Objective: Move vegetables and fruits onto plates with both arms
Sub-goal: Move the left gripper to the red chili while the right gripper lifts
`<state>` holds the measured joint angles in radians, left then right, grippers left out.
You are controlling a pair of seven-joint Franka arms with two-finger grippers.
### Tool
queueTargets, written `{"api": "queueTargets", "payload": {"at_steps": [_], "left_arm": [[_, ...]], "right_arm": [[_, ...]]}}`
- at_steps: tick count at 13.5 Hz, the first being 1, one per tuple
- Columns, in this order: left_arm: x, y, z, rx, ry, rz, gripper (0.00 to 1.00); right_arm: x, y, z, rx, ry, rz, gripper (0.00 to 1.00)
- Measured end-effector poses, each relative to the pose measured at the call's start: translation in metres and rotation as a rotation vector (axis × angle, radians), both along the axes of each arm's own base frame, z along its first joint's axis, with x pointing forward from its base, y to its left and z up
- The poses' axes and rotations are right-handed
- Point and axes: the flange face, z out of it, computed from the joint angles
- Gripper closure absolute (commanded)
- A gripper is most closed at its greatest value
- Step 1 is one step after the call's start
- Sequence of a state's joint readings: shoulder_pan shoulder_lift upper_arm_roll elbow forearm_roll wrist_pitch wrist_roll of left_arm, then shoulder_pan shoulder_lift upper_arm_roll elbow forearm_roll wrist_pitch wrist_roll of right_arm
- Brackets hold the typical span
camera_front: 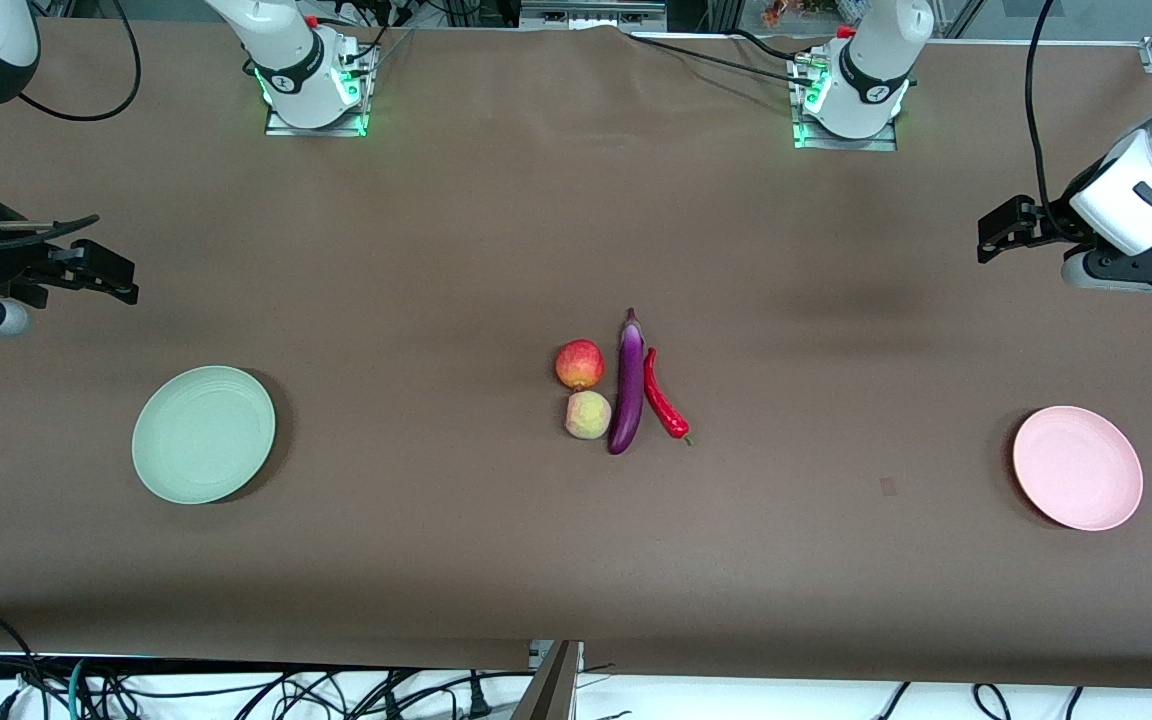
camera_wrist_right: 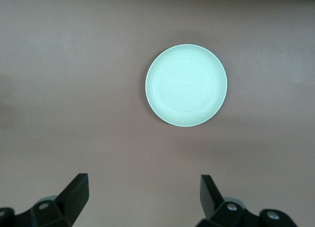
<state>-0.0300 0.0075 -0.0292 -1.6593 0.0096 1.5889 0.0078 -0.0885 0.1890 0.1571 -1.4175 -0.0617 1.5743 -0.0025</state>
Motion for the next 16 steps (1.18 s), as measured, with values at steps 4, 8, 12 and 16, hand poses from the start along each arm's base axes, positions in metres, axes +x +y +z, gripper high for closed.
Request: {"api": "queueTargets", "payload": {"at_steps": [4,8,12,16], "left_arm": [[0.0,0.0,0.0,0.0,0.001,0.0,0.0],[0.004,0.0,-0.008,0.001,0.016,0.0,0.0],[0.017,-0.007,-0.041,0.0,0.074,-0.007,0.0],[0.037,-0.076,-0.104,-0.015,0.132,0.101,0.0]], "right_arm": [[0.0,0.0,0.0,0.0,0.0,0.0,0.0],[0.0,-0.002,-0.001,0.0,0.001,-0.004,0.0],[0.002,-0.001,-0.004,0.001,0.003,0.0,0.0],[0.016,0.005,-0.035,0.008,0.039,0.011,0.0]]}}
